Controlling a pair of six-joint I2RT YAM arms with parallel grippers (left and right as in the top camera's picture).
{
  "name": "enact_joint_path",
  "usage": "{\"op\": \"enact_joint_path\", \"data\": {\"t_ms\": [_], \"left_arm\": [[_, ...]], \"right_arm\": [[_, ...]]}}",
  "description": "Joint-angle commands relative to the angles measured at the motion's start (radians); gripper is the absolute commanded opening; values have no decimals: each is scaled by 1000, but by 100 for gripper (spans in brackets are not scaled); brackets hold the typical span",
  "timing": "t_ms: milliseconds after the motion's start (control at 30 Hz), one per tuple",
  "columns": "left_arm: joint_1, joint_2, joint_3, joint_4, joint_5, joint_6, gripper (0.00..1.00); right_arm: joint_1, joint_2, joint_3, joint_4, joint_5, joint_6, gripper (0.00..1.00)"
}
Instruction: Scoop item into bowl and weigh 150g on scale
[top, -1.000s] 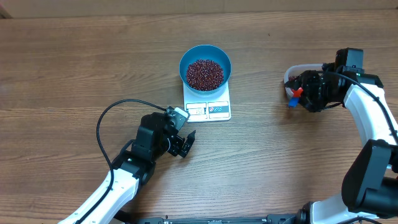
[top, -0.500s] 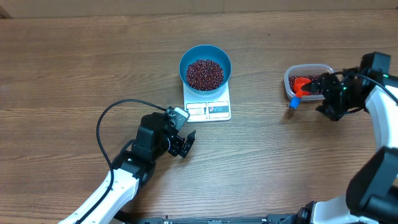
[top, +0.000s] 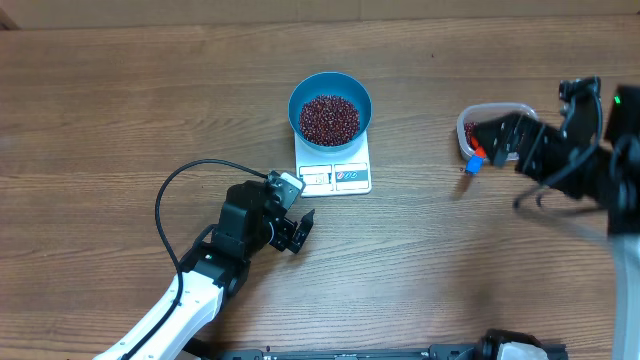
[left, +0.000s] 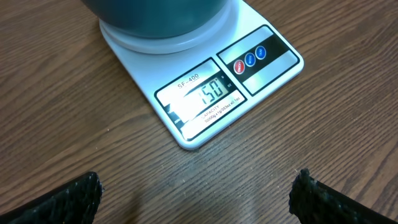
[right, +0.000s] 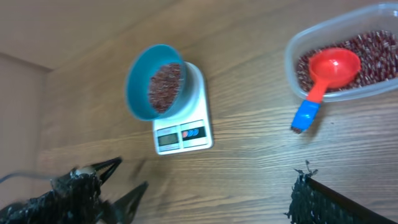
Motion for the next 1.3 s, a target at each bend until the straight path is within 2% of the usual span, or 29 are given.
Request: {"op": "enact_joint_path", "data": {"t_ms": [0,167,400,633,800,1067,1267], "left_arm": [[0,7,-1,3,3,-15,100],[0,7,-1,3,3,-15,100],[0,7,-1,3,3,-15,100],[0,7,-1,3,3,-15,100],[0,7,-1,3,3,-15,100],[0,7,-1,3,3,-15,100],[0,7,-1,3,3,-15,100]], "right_arm": [[19,-114,24,-23,-2,-21,100],[19,-198,24,-95,-1,-22,100],[19,-218,24,-200,26,-23,100],[20,-218,11,-188,75,-27,100],[63,-241,-36,-80,209,-26,100],[118,-346,-183,98,295,-26,100],[119,-461,-398,367,359,-33,100]]}}
